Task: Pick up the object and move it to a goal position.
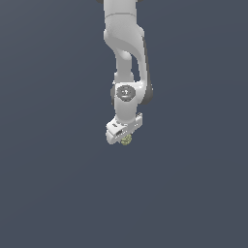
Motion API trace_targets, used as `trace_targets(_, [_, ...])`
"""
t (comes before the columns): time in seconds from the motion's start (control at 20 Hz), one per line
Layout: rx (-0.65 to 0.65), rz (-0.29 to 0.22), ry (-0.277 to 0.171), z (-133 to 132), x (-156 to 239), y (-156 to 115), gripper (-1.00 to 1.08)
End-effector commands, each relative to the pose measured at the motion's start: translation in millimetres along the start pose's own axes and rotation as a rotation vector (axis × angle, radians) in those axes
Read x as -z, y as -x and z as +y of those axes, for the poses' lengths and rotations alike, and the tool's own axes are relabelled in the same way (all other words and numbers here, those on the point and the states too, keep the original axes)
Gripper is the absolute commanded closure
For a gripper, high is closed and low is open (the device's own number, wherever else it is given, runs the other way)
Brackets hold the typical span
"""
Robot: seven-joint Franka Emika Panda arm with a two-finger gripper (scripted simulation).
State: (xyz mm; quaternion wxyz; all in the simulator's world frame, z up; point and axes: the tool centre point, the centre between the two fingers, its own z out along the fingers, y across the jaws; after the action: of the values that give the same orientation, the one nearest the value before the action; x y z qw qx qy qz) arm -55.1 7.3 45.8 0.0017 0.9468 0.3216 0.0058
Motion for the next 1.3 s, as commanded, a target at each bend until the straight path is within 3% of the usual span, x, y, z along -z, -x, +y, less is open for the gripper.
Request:
trace_targets(0.0, [0.001,0.017,0.012,3.4,4.6,-6.3,1.08])
trace_targets(0.2, [0.006,0.074,0.051,14.0,20.8,-27.2,1.08])
trace_targets(0.45, [0.015,0.19,0.131,33.3,58.5,-66.7,1.08])
trace_targets(0.9, [0.04,0.5,0.344,65.9,185.2,-147.9,1.08])
trace_targets(1.25, [0.059,0.732,0.503,69.8,295.9,-180.5,1.08])
